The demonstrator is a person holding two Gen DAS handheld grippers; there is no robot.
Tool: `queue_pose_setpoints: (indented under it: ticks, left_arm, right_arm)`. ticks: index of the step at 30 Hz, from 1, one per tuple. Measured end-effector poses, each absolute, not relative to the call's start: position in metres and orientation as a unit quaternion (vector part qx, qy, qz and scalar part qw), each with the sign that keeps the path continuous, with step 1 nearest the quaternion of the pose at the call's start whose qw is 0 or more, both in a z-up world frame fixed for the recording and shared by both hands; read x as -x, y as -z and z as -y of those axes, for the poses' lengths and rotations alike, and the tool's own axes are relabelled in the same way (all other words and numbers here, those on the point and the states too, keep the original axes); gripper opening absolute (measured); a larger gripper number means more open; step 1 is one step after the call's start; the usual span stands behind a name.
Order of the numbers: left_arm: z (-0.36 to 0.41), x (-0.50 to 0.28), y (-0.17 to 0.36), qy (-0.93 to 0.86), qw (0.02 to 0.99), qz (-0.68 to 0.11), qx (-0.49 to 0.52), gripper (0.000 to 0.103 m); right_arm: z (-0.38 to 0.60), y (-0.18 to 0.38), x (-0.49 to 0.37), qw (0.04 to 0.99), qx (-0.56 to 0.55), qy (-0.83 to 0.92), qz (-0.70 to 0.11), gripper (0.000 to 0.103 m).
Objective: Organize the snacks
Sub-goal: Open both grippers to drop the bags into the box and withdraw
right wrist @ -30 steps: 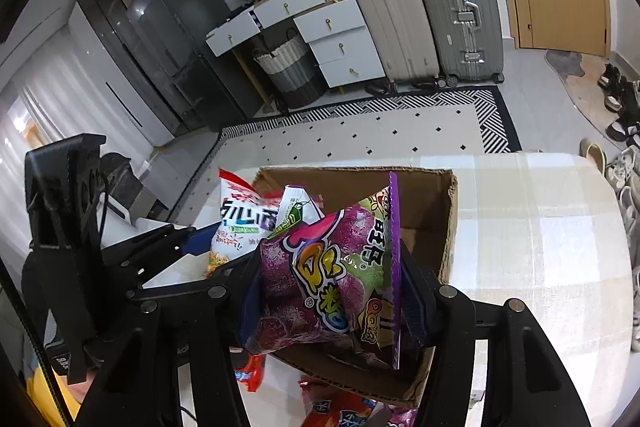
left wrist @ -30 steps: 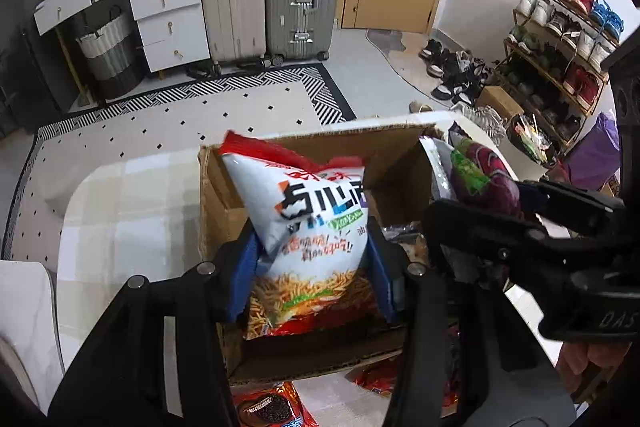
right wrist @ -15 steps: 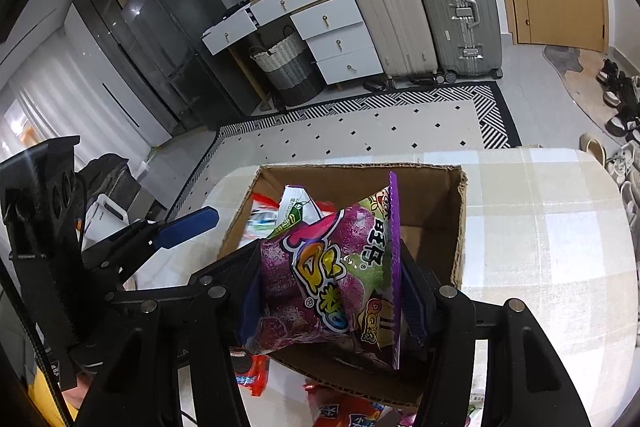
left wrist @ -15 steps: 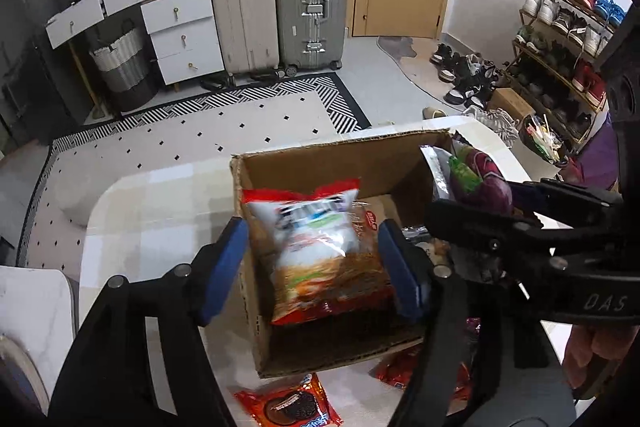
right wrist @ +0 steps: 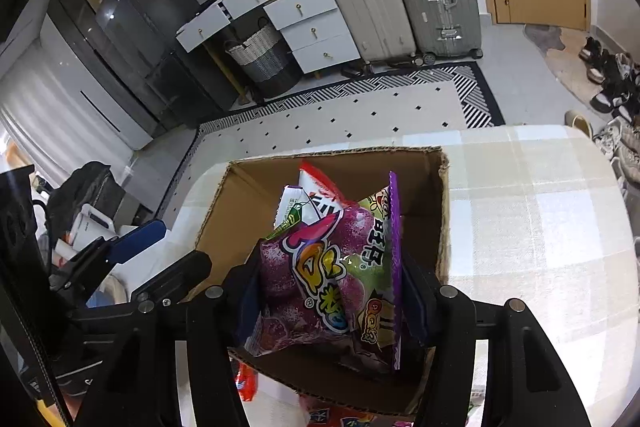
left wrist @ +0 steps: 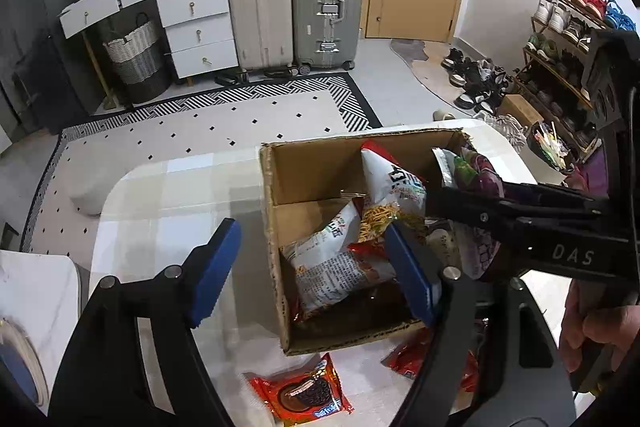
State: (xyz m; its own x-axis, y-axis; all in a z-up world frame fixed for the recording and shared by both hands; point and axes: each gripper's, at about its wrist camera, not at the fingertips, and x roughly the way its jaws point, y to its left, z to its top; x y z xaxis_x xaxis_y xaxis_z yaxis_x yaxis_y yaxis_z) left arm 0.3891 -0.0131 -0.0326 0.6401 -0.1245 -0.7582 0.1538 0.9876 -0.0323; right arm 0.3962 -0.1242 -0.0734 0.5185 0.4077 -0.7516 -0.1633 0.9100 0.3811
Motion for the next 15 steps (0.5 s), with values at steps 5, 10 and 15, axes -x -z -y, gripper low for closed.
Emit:
queue_pose_setpoints:
  ticks: [5,10,15]
  left_arm:
    - [0.011,-0.379,0.029,0.077,0.905,-0.418,-0.017,0.075]
    - [0.008,-0.374,0.021,0.075,0.906,-0.417,-0.014,0.077]
    - [0.005,-0.363,0.009,0.068,0.908,-0.414,-0.016,0.078]
  right_arm:
    - [0.121,0.074,-0.394,0.865,-0.115,-0.155,-0.463,0.063]
    - [0.127,0.072,-0.392,0.860,-0.134,-0.153,-0.469,0.065]
    - [0.132,0.062,-0.387,0.866,-0.133,-0.143,-0.461,0.080]
